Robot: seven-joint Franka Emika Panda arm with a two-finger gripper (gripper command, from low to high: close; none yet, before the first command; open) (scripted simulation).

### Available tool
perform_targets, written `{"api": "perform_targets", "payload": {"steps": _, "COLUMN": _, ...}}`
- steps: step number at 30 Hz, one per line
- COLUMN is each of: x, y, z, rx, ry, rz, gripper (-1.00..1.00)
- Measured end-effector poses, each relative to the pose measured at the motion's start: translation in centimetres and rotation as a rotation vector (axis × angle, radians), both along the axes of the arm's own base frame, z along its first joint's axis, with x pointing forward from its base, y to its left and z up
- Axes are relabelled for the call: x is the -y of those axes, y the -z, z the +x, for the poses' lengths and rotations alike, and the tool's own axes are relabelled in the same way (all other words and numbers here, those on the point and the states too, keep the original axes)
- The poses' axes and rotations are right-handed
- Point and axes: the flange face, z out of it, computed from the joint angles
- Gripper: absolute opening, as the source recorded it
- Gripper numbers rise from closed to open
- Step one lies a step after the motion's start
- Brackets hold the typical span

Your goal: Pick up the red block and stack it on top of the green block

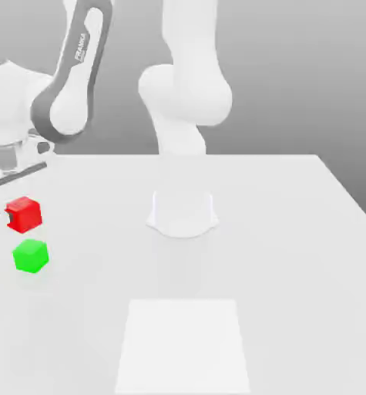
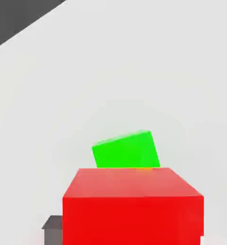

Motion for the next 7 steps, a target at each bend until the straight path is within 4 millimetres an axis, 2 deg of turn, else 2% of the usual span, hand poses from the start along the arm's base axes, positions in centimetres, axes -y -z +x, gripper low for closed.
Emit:
{"api": "perform_targets", "payload": {"steps": 3, "x": 0.0, "y": 2.9, "z": -0.1, "rx": 0.000, "ry": 0.003, "rz": 0.000, "gripper": -1.00}}
{"api": "perform_targets", "payload": {"steps": 4, "x": -0.1, "y": 3.7, "z": -0.2, "rx": 0.001, "ry": 0.003, "rz": 0.000, "gripper": 1.00}}
{"api": "perform_targets", "payload": {"steps": 7, "x": -0.1, "y": 3.7, "z": -0.2, "rx": 0.001, "ry": 0.003, "rz": 0.000, "gripper": 1.00}}
